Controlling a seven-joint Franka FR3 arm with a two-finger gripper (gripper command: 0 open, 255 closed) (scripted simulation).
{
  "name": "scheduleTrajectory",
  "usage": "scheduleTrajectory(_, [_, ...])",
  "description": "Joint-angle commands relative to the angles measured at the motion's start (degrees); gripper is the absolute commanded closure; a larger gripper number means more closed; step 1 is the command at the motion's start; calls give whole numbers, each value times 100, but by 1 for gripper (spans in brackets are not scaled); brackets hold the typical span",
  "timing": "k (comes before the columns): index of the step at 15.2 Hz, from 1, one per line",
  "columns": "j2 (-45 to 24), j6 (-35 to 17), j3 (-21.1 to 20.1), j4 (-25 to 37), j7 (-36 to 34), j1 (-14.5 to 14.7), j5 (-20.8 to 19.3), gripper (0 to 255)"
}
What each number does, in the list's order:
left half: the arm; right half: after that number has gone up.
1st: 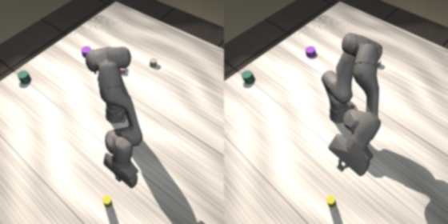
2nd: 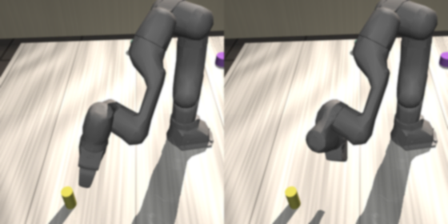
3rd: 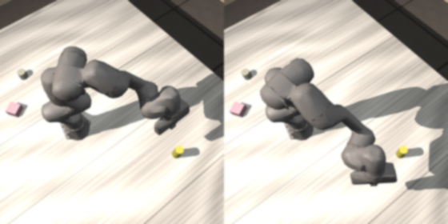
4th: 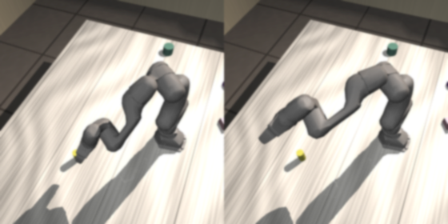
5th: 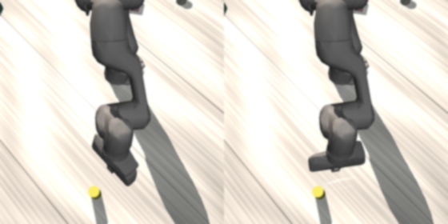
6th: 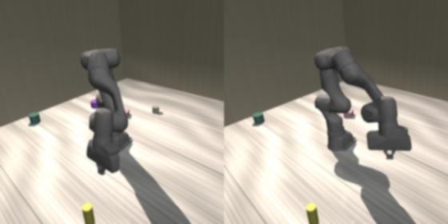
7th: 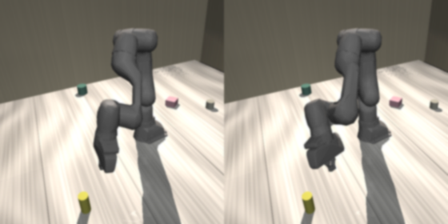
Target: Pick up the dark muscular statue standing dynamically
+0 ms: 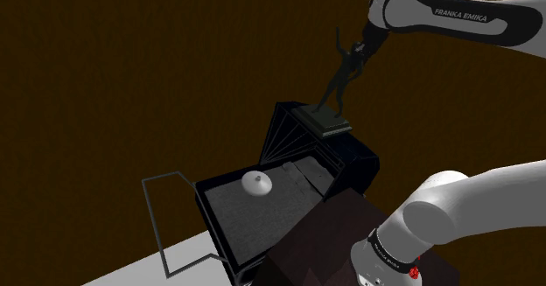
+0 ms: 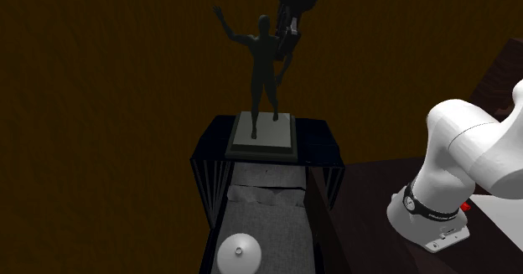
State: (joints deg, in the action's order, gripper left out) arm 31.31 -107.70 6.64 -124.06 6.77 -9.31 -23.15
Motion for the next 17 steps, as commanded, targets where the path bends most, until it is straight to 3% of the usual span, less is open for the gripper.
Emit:
scheduleTrajectory(1, [-5, -1, 1, -6, 1, 1, 1, 255])
scheduleTrajectory(4, [-5, 1, 2, -3, 3, 0, 1, 255])
scheduleTrajectory(17, [-287, 899, -68, 1220, 305, 25, 130, 255])
